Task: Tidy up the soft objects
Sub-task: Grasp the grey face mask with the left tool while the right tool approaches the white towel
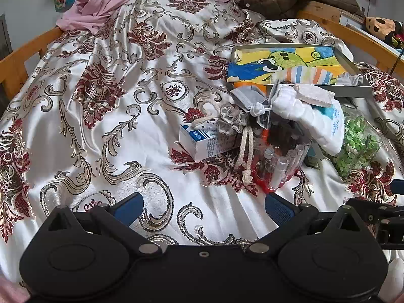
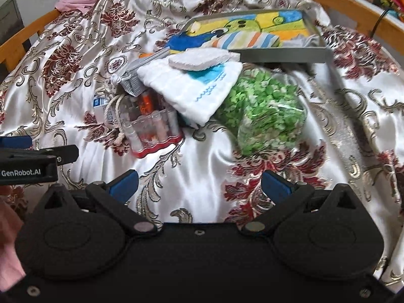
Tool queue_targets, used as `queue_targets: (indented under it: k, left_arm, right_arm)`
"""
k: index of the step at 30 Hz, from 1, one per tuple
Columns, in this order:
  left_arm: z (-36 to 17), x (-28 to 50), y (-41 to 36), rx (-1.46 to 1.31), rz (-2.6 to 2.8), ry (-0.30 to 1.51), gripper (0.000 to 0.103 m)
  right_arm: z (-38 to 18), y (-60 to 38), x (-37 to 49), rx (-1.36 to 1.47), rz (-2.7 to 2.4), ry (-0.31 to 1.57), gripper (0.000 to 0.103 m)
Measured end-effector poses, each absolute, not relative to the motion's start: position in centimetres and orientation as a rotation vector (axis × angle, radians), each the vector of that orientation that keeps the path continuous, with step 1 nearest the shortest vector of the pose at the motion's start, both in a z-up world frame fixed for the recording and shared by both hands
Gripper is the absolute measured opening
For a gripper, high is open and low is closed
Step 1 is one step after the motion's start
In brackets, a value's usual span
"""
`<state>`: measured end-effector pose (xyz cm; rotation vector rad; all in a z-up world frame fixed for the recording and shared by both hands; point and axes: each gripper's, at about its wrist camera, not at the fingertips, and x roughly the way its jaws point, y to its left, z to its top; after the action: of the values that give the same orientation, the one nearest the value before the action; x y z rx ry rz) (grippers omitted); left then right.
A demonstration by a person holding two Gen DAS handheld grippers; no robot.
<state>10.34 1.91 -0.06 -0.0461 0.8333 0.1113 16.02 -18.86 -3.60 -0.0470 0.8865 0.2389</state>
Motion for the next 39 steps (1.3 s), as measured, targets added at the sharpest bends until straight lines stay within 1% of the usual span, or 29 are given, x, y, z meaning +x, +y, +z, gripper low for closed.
queue_targets:
  k: [11, 21, 25, 32, 39]
  left_arm:
    - [0.3, 11.5, 2.1, -0.079, 0.09, 0.815, 0.102]
    - [2.2, 13.6, 1.4, -0.022, 0.036, 0.651, 0.102]
    - [2.5, 15.2, 1.4, -0.029, 0.004, 0.632, 0.102]
    - [1.7, 17.3, 2.1, -0.072, -0.038, 0.661, 0.102]
    - [1.2, 19.5, 2.0, -0.027, -0.096, 0.622, 0.102]
  right_arm:
    - [-1.9, -18.8, 18.4, -0.041, 0.278, 0.815, 0.102]
    - [0.8, -18.9, 20.0, -0.075, 0.284, 0.644, 0.102]
    - [1.5, -19.7, 21.4, -0.037, 0.275, 0.599, 0.102]
    - [1.0, -20.3, 24.6, 0.004, 0.288, 0.605, 0.102]
    - [-0.4, -19.6, 27.5, 0.022, 0.32, 0.586, 0.102]
